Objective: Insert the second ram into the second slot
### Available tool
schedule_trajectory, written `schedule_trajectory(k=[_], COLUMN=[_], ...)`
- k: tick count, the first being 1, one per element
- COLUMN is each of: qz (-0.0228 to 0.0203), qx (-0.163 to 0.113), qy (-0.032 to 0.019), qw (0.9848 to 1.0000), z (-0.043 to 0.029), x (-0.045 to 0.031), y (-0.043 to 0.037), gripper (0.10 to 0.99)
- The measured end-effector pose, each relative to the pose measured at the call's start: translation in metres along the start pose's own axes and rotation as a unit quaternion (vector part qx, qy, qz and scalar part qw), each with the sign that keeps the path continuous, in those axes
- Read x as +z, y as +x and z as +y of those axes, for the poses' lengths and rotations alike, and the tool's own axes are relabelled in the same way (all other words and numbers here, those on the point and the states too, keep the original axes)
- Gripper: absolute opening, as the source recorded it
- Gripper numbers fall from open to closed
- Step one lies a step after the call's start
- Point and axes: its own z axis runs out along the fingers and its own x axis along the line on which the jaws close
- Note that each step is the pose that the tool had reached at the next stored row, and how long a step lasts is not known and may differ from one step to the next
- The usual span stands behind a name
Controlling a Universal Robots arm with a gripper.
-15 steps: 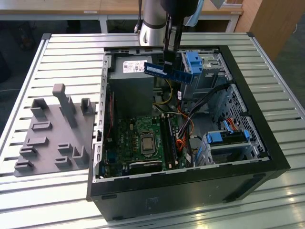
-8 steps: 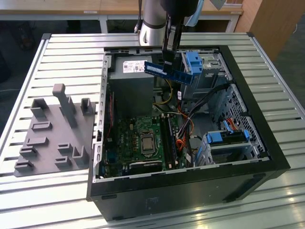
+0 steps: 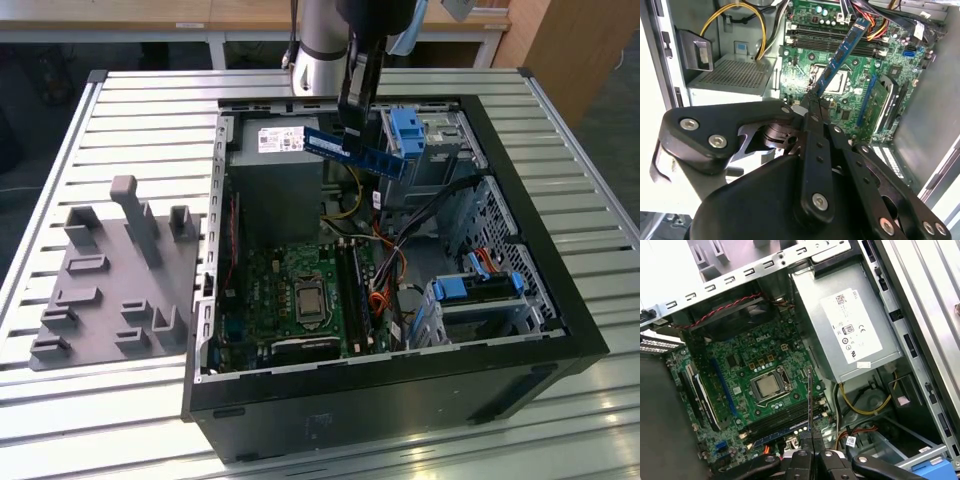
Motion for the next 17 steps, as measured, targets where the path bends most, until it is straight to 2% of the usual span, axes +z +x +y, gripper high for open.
schedule_trajectory(k=[17], qz=[-0.0018], qx=[0.047], qy=[0.0004], qw=[0.9989], z=[0.0], x=[0.0], y=[0.0], gripper=[0.114])
